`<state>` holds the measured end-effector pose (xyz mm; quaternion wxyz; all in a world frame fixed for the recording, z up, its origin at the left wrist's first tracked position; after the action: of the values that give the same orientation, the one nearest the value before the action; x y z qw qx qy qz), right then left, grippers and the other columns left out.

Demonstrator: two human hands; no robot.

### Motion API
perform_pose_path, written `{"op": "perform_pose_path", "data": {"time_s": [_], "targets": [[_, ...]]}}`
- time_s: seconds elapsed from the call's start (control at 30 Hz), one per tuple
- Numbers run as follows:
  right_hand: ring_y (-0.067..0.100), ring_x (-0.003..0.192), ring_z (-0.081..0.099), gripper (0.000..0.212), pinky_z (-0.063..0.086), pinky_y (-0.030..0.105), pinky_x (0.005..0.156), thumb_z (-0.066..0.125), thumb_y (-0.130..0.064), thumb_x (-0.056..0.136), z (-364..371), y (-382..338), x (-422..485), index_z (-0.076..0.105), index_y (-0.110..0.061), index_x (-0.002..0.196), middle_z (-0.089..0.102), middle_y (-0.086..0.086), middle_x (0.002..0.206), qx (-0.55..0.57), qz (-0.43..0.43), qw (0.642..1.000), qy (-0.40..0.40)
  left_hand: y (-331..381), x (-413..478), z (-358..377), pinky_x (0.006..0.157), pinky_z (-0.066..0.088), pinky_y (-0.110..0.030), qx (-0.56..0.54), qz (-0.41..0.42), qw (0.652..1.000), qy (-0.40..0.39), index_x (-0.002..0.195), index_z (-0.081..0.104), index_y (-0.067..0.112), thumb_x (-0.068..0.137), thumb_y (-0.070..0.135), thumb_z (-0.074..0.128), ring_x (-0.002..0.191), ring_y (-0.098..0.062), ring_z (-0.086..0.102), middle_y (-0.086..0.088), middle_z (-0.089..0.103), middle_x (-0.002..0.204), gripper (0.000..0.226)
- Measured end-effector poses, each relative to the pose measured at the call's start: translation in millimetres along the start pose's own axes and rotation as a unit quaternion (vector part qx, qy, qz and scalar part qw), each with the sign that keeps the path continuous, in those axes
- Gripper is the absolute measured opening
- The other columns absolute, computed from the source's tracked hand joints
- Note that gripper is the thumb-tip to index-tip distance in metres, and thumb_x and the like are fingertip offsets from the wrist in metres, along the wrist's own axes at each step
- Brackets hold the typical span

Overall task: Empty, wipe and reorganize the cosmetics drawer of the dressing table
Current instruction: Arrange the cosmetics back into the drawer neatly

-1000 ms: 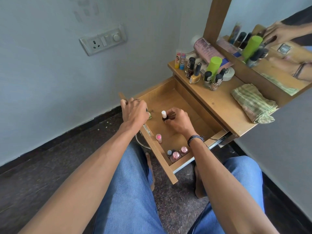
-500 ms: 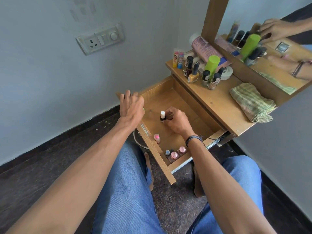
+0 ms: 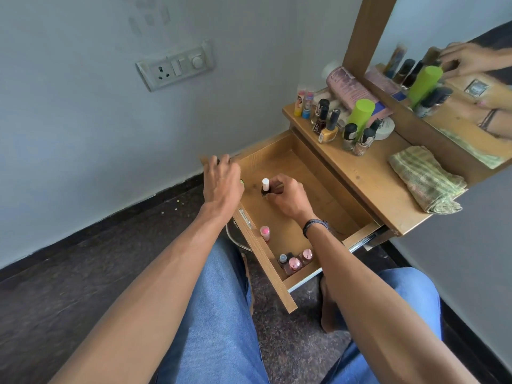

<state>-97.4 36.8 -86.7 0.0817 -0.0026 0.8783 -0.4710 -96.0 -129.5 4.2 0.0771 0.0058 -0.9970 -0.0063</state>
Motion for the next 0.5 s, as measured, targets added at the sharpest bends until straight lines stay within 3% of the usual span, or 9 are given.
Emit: {"op": "perform_pose_path", "data": {"time_s": [0.1,0.27,0.5], "targets": [[0.006,0.089,0.067,0.025,0.058,0.039,0.088,0.077,-0.01,0.084,7.9,-11.5,14.5,0.066,-0.031,0.093,0.068,-0.014,0.093,-0.001,-0.011,1.0,0.011,-2.6,-2.8,-2.8,0.097,0.045,-0.041,-0.019,-0.012,0.999,0.023,0.116,0.065,0.011,0.083,0.016,0.077,0.103,-0.025,0.054,-0.007,0.066,0.114,0.036],[0.016,0.094,0.066,0.023,0.057,0.042,0.089,0.077,-0.008,0.086,21.2,-23.8,35.3,0.069,-0.022,0.102,0.069,-0.003,0.103,-0.015,-0.033,0.999,0.008,-3.3,-5.2,-4.4,0.098,0.043,-0.038,-0.042,-0.023,0.998,0.027,0.119,0.061,0.013,0.085,0.013,0.073,0.105,-0.023,0.053,-0.004,0.065,0.115,0.036],[0.016,0.092,0.065,0.025,0.058,0.043,0.085,0.077,-0.009,0.085,32.0,-30.6,46.1,0.068,-0.022,0.105,0.068,-0.003,0.104,-0.04,-0.063,0.997,-0.009,-4.0,-3.6,0.6,0.107,0.039,-0.045,-0.058,-0.032,0.998,0.023,0.123,0.061,0.013,0.083,0.011,0.074,0.11,-0.026,0.051,-0.005,0.06,0.119,0.043]]}}
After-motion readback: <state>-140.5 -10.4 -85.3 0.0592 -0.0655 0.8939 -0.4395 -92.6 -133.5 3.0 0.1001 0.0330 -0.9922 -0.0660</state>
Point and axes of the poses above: each hand's wrist, its own x-axis towards the middle knuckle, its own z-axis out of the palm, y = z × x, the point moved 8 cm from there along x, towards the middle knuckle
